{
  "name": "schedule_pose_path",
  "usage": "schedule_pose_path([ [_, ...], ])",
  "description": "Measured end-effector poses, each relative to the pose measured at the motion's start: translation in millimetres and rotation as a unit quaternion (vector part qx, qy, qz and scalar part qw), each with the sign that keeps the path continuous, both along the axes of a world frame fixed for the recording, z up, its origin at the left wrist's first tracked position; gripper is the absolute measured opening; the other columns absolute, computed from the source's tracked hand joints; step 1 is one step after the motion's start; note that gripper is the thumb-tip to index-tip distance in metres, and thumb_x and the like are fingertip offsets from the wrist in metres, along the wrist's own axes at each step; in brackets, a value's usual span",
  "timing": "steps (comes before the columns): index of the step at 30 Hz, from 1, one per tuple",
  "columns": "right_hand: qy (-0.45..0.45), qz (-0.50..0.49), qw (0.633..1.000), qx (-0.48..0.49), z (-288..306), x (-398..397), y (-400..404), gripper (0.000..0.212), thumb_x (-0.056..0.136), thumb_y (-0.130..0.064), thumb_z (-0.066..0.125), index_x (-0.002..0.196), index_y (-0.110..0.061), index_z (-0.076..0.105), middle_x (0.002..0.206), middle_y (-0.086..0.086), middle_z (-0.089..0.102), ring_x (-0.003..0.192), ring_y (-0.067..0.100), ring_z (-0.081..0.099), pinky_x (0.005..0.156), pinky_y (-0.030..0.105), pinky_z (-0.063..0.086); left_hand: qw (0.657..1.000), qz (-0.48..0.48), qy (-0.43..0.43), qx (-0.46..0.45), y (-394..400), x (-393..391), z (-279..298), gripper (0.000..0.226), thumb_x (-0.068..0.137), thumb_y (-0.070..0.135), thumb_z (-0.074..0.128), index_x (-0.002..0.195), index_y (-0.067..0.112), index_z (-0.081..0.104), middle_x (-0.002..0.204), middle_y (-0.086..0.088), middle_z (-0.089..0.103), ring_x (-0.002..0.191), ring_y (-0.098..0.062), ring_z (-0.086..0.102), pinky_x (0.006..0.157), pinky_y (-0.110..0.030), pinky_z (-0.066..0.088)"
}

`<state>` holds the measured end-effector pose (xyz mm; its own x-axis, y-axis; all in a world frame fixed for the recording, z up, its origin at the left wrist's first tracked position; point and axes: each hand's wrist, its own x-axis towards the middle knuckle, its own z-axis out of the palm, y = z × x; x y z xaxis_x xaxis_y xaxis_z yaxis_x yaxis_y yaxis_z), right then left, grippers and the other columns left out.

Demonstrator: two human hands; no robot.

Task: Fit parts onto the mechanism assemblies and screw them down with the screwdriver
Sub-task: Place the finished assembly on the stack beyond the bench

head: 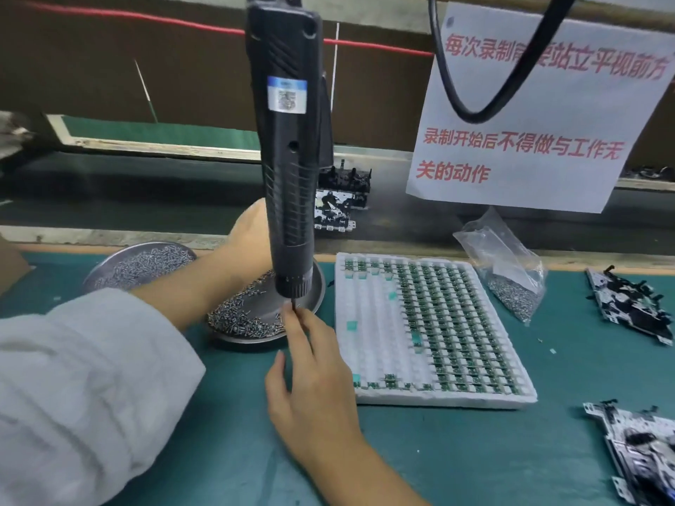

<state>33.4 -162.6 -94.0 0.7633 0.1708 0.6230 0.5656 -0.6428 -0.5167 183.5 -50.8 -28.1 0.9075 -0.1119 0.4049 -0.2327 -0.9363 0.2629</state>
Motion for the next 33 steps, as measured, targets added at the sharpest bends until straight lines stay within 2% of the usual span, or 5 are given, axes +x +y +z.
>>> schedule_pose_path([
  [7, -0.013, -0.003, 0.998, 0.063, -2.0, 1.3, 0.1, 0.048, 0.08, 0.0, 0.062, 0.128, 0.001, 0.054, 0.125, 0.02, 0.044, 0.108, -0.005, 0.036, 0.1, 0.004, 0.026, 0.997, 0.009, -0.074, 0.023, 69.6, -111.0, 12.6, 0.061, 0.07, -0.018, 0.067, 0.125, 0.007, 0.058, 0.118, -0.01, 0.058, 0.078, -0.032, 0.067, 0.064, -0.035, 0.049],
  [12, -0.081, 0.029, 0.982, 0.17, -4.3, -8.2, -4.2, 0.031, 0.089, -0.015, 0.05, 0.12, -0.014, 0.05, 0.109, 0.004, 0.04, 0.109, -0.006, 0.036, 0.095, 0.01, 0.031, 0.99, -0.053, -0.097, 0.084, 93.9, -204.8, -6.4, 0.062, 0.061, -0.022, 0.07, 0.117, 0.002, 0.06, 0.113, -0.006, 0.057, 0.066, -0.019, 0.071, 0.044, -0.034, 0.053],
  [21, -0.069, 0.247, 0.946, -0.198, -6.2, -22.3, 4.0, 0.049, 0.088, -0.041, 0.063, 0.128, -0.012, 0.058, 0.112, 0.005, 0.062, 0.107, 0.025, 0.055, 0.092, 0.038, 0.043, 0.989, -0.063, -0.036, 0.128, 95.4, -250.2, -58.2, 0.047, 0.087, 0.045, 0.045, 0.106, 0.013, 0.073, 0.099, 0.0, 0.072, 0.068, -0.017, 0.069, 0.052, -0.024, 0.052],
  [25, -0.068, 0.229, 0.95, -0.202, -7.1, -21.6, 5.4, 0.046, 0.09, -0.037, 0.059, 0.127, -0.008, 0.058, 0.112, 0.003, 0.063, 0.11, 0.025, 0.054, 0.094, 0.039, 0.042, 0.994, 0.005, -0.041, 0.104, 121.3, -251.3, -57.6, 0.054, 0.09, 0.051, 0.041, 0.12, 0.013, 0.066, 0.118, -0.006, 0.064, 0.094, -0.026, 0.065, 0.088, -0.032, 0.042],
  [33, -0.05, 0.216, 0.966, -0.13, -7.9, -18.7, 5.6, 0.038, 0.092, -0.028, 0.057, 0.124, -0.006, 0.059, 0.113, 0.005, 0.061, 0.108, 0.021, 0.053, 0.098, 0.038, 0.039, 0.999, 0.046, 0.005, -0.025, 154.0, -241.2, -58.2, 0.061, 0.096, 0.05, 0.029, 0.089, 0.01, 0.074, 0.085, 0.001, 0.069, 0.077, -0.026, 0.066, 0.072, -0.036, 0.046],
])
